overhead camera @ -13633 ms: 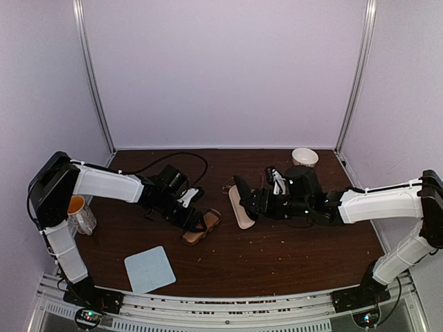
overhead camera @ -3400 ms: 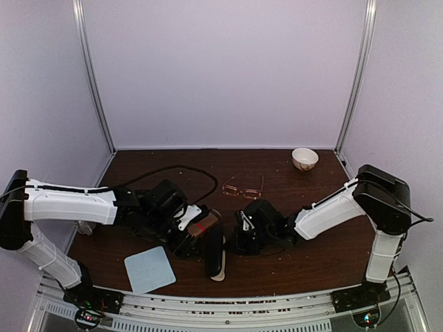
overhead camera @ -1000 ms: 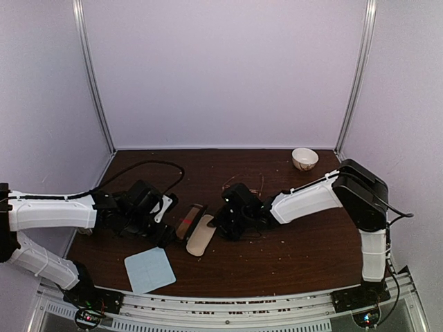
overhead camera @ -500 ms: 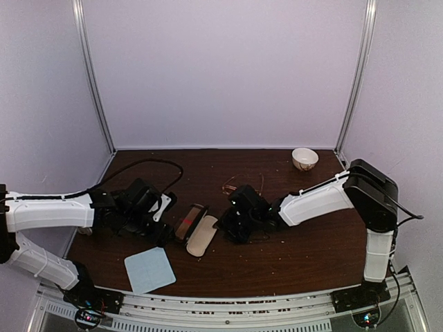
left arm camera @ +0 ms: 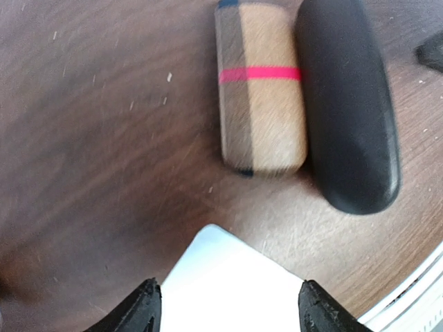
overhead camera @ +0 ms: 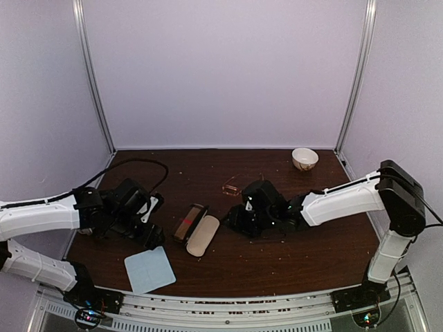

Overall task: Organize the sunglasses
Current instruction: Move the corner of the glasses cleaning cloth to the center of the board.

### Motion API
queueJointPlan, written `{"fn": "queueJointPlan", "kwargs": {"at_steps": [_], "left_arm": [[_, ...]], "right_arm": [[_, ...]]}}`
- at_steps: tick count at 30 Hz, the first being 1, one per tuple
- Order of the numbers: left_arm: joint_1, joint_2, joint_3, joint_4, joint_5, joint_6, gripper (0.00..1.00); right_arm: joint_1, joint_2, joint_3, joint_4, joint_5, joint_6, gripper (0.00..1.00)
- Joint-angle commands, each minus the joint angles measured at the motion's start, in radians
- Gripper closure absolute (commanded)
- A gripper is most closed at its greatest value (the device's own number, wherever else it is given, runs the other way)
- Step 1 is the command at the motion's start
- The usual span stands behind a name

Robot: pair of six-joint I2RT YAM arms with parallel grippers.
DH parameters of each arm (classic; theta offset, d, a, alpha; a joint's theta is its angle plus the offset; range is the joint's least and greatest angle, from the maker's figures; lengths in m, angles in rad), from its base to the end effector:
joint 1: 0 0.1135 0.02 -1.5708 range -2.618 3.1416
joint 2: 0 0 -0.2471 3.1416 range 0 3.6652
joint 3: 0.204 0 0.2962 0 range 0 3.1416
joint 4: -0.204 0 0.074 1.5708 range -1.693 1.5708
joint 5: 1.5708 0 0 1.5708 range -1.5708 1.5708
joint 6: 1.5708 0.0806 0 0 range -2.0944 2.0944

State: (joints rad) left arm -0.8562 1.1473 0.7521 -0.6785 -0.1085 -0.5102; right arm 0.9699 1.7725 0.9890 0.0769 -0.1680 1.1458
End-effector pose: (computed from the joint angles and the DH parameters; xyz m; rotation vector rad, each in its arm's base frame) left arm 0.1919 -0.2079 0.1470 0.4236 2.6380 -0.3155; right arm 0.2343 0.3656 0.0938 0.1286 2.6155 1.1595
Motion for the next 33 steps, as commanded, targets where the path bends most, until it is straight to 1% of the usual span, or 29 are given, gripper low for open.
{"fn": "queueJointPlan", "kwargs": {"at_steps": [1,7,9,13,16,18,21,23,28,33], "left_arm": [[-0.002,-0.031,-0.064,-0.050,0.019,-0.119,0.30],[-0.039,-0.038,-0.121,-0.045,0.025,-0.195,0.31],[-0.055,-0.032,-0.133,-0.047,0.028,-0.218,0.32],[-0.098,-0.047,-0.128,-0.097,0.002,-0.285,0.33],[-0.125,-0.067,-0.115,-0.159,-0.024,-0.347,0.34],[-0.128,-0.082,-0.115,-0.198,-0.061,-0.387,0.34],[-0.128,-0.121,-0.103,-0.262,-0.156,-0.449,0.34],[-0.125,-0.146,-0.091,-0.284,-0.200,-0.465,0.33],[-0.089,-0.159,-0.095,-0.284,-0.232,-0.464,0.32],[-0.069,-0.178,-0.104,-0.269,-0.250,-0.452,0.32]], "right_arm": [[0.000,-0.086,-0.054,-0.031,0.062,-0.197,0.51],[0.011,-0.182,-0.085,-0.064,0.089,-0.417,0.51],[0.027,-0.207,-0.074,-0.070,0.067,-0.522,0.51],[0.100,-0.227,-0.016,-0.163,0.063,-0.771,0.53],[0.171,-0.208,0.021,-0.213,0.023,-0.933,0.53],[0.214,-0.171,0.066,-0.234,-0.005,-1.021,0.55],[0.294,-0.093,0.155,-0.269,-0.010,-1.108,0.57],[0.340,-0.036,0.219,-0.274,-0.009,-1.155,0.58],[0.426,0.133,0.383,-0.295,-0.037,-1.298,0.61],[0.467,0.300,0.547,-0.358,-0.040,-1.414,0.65]]}}
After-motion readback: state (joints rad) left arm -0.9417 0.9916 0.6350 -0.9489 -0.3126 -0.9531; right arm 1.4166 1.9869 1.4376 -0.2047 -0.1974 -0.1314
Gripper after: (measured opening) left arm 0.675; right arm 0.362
